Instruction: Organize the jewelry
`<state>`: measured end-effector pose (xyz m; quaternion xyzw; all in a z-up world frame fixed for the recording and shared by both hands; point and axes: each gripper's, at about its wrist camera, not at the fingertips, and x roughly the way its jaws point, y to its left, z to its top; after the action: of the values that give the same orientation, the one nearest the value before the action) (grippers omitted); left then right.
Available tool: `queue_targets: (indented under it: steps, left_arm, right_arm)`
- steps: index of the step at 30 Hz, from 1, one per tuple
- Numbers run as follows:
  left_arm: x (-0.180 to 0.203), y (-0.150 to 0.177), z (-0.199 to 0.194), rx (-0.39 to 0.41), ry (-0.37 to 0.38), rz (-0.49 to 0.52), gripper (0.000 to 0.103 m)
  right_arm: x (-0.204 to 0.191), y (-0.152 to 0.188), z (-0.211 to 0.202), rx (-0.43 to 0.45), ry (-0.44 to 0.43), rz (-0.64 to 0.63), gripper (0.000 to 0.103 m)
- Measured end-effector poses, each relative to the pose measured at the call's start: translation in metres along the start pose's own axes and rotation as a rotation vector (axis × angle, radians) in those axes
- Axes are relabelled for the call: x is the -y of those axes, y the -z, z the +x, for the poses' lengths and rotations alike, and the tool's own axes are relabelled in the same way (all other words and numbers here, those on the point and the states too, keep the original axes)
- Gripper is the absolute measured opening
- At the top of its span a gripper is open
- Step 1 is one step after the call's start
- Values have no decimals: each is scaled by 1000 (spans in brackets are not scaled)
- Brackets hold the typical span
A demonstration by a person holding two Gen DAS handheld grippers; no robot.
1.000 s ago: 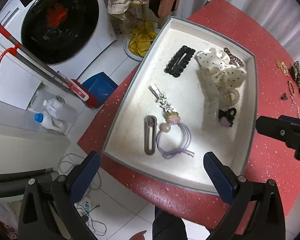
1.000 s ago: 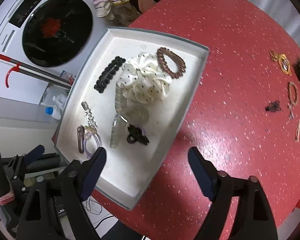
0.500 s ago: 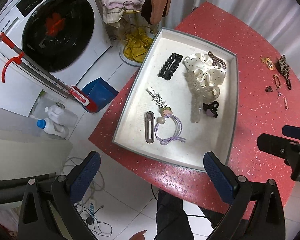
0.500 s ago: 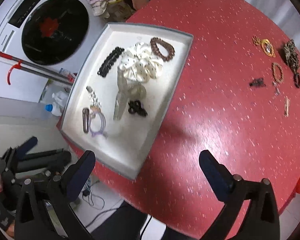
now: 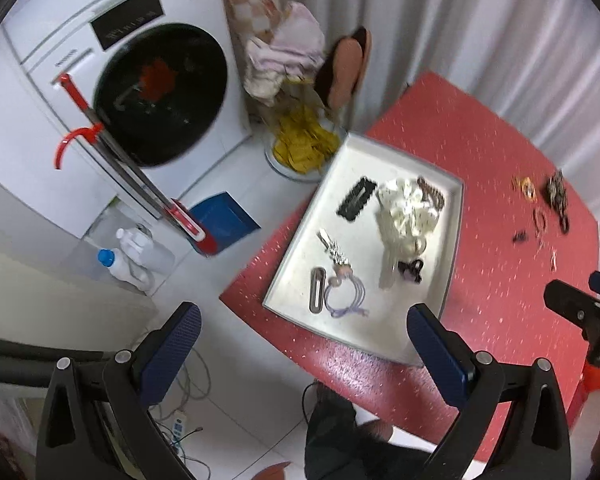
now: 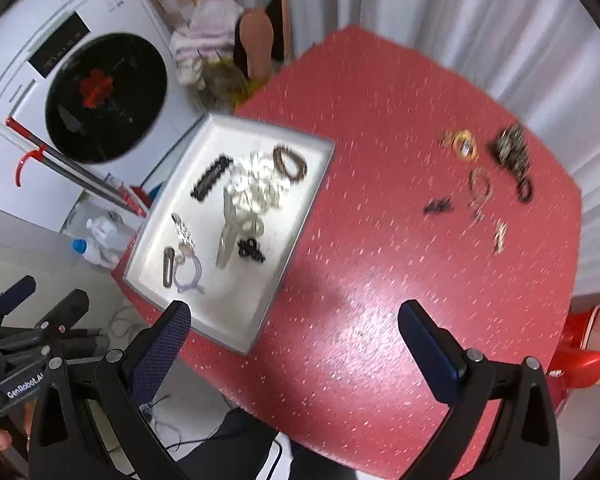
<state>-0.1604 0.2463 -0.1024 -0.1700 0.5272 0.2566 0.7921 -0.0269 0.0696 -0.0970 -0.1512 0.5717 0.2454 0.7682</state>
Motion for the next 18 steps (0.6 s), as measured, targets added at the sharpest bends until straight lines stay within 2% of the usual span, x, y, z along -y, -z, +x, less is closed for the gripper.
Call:
queue_targets:
  steps: [7, 18]
  left_arm:
    - [7, 7, -50, 91, -23, -12, 103]
    - [10, 26, -92, 141, -30, -14, 103]
  right_arm:
    - [-2, 8, -44, 109, 2, -33, 103]
    - [-15, 33, -75, 178, 10, -72, 103]
